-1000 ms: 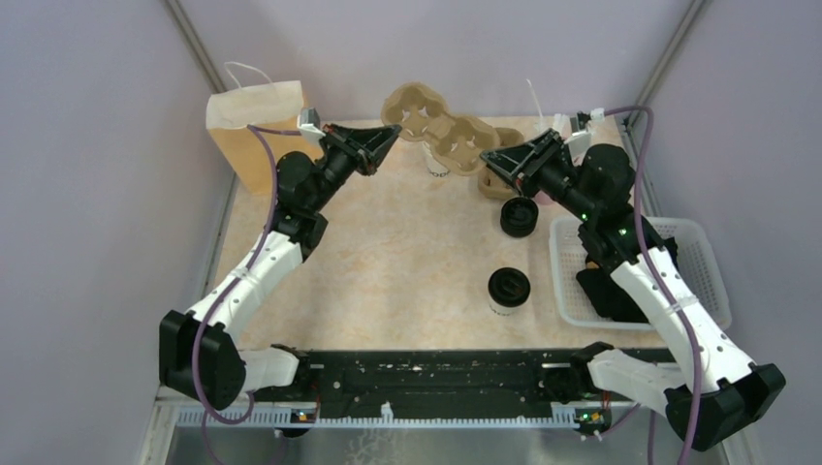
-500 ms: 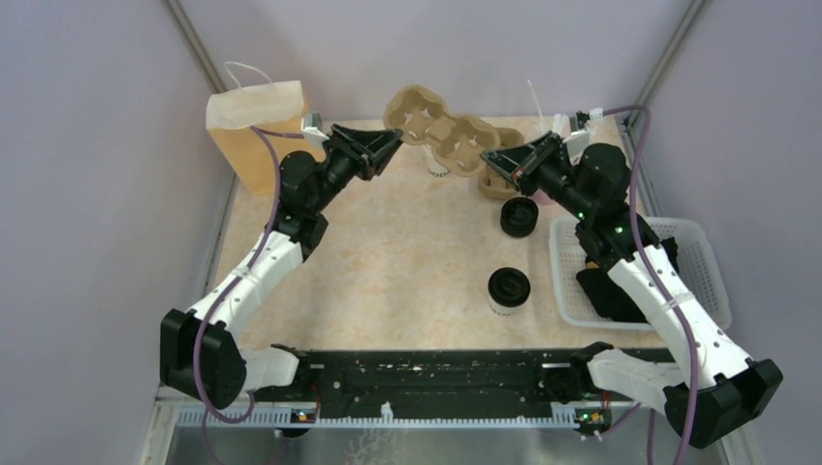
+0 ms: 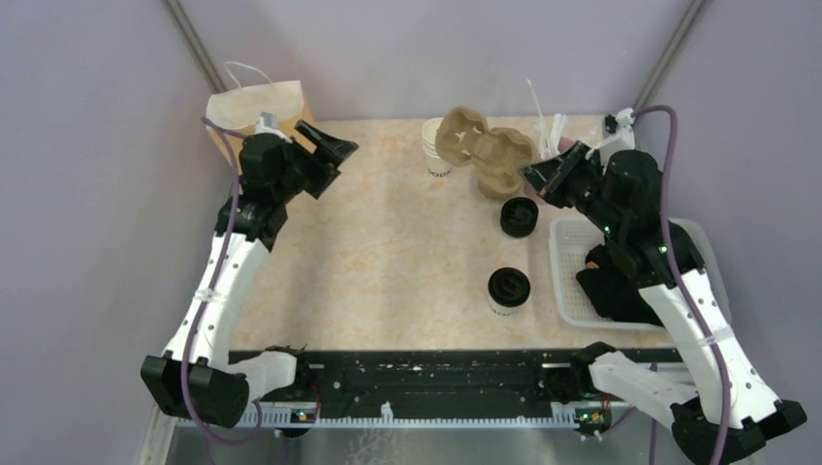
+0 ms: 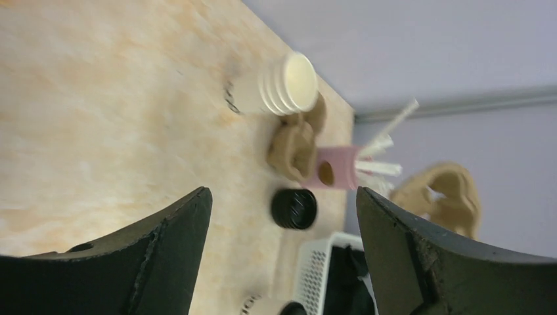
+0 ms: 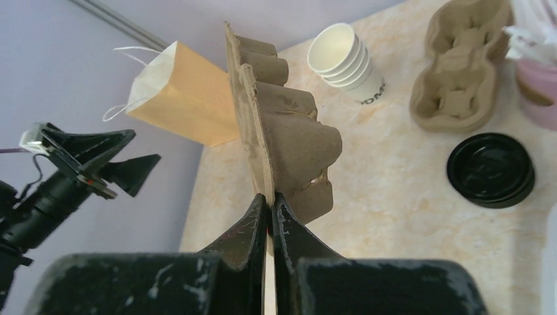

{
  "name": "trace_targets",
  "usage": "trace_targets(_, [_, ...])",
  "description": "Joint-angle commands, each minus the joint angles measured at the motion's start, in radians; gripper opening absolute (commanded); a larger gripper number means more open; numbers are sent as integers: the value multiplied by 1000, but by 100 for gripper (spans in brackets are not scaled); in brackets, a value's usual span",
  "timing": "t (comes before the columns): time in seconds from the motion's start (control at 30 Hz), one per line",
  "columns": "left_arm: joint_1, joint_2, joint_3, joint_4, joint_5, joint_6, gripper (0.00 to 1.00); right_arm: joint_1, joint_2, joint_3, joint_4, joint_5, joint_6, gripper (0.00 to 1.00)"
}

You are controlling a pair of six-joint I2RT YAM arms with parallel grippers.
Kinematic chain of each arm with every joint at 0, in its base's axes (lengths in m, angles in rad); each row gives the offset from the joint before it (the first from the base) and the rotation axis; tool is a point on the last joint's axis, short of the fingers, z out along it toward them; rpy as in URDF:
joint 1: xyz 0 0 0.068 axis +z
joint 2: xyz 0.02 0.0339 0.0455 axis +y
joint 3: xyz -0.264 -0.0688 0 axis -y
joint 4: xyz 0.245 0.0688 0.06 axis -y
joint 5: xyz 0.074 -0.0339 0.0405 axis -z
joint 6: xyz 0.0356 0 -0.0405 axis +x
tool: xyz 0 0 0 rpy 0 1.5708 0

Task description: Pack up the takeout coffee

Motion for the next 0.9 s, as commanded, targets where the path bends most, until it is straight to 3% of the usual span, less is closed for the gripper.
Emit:
trace_targets(0.0, [142, 37, 139, -153, -82, 173, 87, -9, -8, 84, -78, 97, -174, 0])
trace_targets(0.17, [375, 200, 338, -270, -83, 128, 82, -8, 49, 102, -34, 52, -203, 0])
trace_targets(0.27, [446, 268, 391, -225, -48, 101, 76, -8, 94, 122, -15, 30, -220, 0])
trace_targets(0.4, [481, 321, 378, -110, -32, 46, 71, -9, 154, 157, 5, 12, -241, 0])
trace_targets(0.5, [494, 370, 382, -59, -16, 25, 61, -10, 199, 182, 16, -15, -260, 0])
trace_targets(0.77, [511, 459, 460, -12, 5, 47, 54, -13, 244, 200, 44, -19, -310, 0])
trace_targets(0.87, [521, 458, 450, -16, 7, 37, 36, -24, 254, 238, 15, -19, -318, 0])
